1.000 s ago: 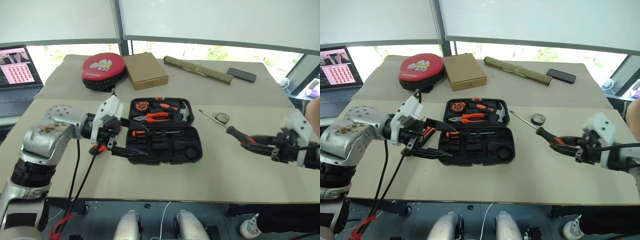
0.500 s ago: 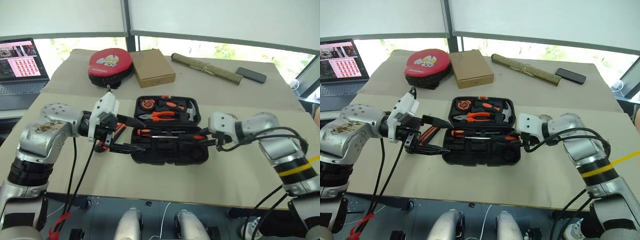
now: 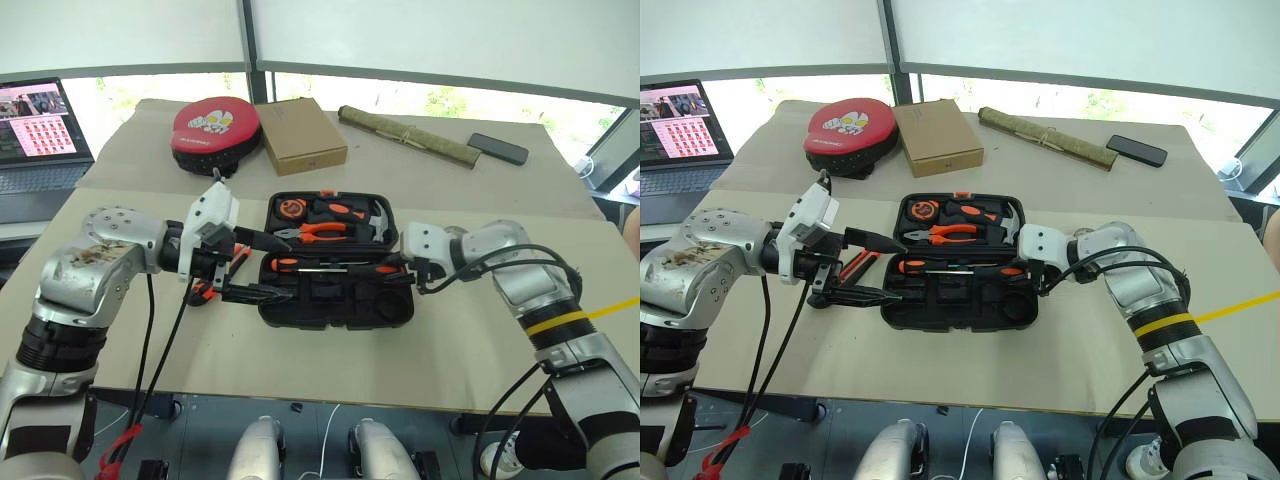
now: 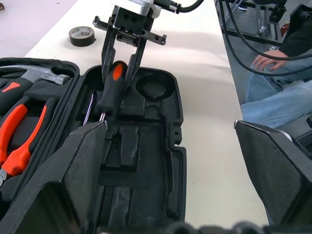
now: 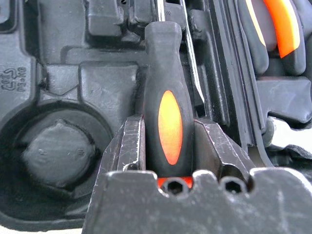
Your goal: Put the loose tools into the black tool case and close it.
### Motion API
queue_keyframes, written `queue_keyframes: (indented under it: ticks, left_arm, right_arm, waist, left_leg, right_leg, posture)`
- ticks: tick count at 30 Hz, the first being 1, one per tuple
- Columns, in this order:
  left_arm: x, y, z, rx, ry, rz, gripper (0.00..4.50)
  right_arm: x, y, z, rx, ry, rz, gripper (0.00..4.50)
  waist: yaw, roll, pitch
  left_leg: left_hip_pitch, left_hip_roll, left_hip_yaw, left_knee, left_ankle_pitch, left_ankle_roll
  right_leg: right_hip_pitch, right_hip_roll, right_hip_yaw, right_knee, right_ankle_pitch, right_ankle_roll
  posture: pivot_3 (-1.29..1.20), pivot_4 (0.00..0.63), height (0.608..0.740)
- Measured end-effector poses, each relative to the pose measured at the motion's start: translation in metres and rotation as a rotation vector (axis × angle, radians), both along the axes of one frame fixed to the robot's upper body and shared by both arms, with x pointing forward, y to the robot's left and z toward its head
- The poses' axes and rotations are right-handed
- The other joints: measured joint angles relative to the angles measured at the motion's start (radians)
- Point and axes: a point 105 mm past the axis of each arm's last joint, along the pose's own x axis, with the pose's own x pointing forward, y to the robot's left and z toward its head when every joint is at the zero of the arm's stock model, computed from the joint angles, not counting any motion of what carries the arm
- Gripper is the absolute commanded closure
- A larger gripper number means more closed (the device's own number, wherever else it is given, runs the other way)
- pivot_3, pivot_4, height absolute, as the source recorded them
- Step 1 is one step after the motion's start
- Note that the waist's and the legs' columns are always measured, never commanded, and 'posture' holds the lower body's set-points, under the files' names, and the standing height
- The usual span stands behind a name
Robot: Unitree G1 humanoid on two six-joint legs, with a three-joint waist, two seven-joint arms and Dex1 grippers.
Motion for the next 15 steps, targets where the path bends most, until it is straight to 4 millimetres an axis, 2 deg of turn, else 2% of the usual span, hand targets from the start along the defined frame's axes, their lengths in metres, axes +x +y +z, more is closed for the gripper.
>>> queue_keyframes:
  ticks: [1, 2, 7, 9, 10, 12, 13, 15]
  left_arm:
    - [0.0, 0.0, 0.0, -0.001, -0.003, -0.002, 0.0]
    - [0.0, -0.001, 0.0, -0.002, -0.006, -0.003, 0.0]
    - [0.001, -0.001, 0.0, -0.008, -0.015, -0.005, 0.0]
    - [0.003, -0.001, 0.0, -0.01, -0.012, -0.002, 0.0]
    - [0.003, -0.001, 0.0, -0.011, -0.011, -0.001, 0.0]
    - [0.003, -0.001, -0.001, -0.011, -0.01, -0.001, 0.0]
    - [0.003, -0.002, -0.001, -0.011, -0.01, -0.002, 0.0]
    - [0.004, -0.003, -0.003, -0.01, -0.005, -0.005, 0.0]
  right_arm:
    - [0.0, 0.0, 0.0, -0.002, -0.001, -0.001, 2.46]
    - [0.001, 0.0, 0.001, -0.001, -0.006, -0.003, 2.29]
    - [0.002, 0.004, 0.01, 0.031, -0.024, -0.009, 0.54]
    - [0.0, 0.011, 0.018, 0.076, -0.02, -0.004, 0.05]
    - [-0.002, 0.014, 0.022, 0.095, -0.016, -0.005, 0.05]
    - [-0.004, 0.019, 0.031, 0.139, -0.005, -0.013, 0.41]
    - [-0.004, 0.019, 0.033, 0.149, -0.002, -0.016, 0.64]
    - [-0.006, 0.025, 0.035, 0.176, 0.015, -0.013, 1.37]
  waist:
    - [0.0, 0.0, 0.0]
    - [0.0, 0.0, 0.0]
    - [-0.001, 0.0, 0.0]
    - [-0.001, 0.0, 0.0]
    - [-0.001, 0.0, 0.0]
    - [0.0, 0.0, 0.0]
    - [0.0, 0.0, 0.0]
    - [0.0, 0.0, 0.0]
  left_leg:
    - [0.0, 0.0, 0.0, 0.0, 0.0, 0.0]
    - [0.0, 0.0, 0.0, 0.0, 0.0, 0.0]
    - [0.0, 0.0, 0.0, 0.0, 0.0, 0.0]
    - [0.0, 0.0, 0.0, 0.0, 0.0, 0.0]
    - [0.0, 0.0, 0.0, 0.0, 0.0, 0.0]
    - [0.0, 0.0, 0.0, 0.0, 0.0, 0.0]
    - [0.0, 0.0, 0.0, 0.0, 0.0, 0.0]
    - [0.0, 0.0, 0.0, 0.0, 0.0, 0.0]
  right_leg:
    - [0.0, 0.0, 0.0, 0.0, 0.0, 0.0]
    - [0.0, 0.0, 0.0, 0.0, 0.0, 0.0]
    - [0.0, 0.0, 0.0, 0.001, 0.0, 0.0]
    - [0.0, 0.0, 0.0, 0.001, 0.0, 0.0]
    - [0.0, 0.0, 0.0, 0.001, 0.0, 0.0]
    - [0.0, 0.0, 0.0, 0.001, 0.0, 0.0]
    - [0.0, 0.0, 0.0, 0.001, 0.0, 0.0]
    - [0.0, 0.0, 0.0, 0.001, 0.0, 0.0]
  posture:
    - [0.0, 0.15, 0.74]
    - [0.0, 0.15, 0.74]
    - [0.0, 0.15, 0.74]
    - [0.0, 0.15, 0.74]
    - [0.0, 0.15, 0.74]
    - [0.0, 0.15, 0.74]
    - [0.0, 0.15, 0.74]
    - [0.0, 0.15, 0.74]
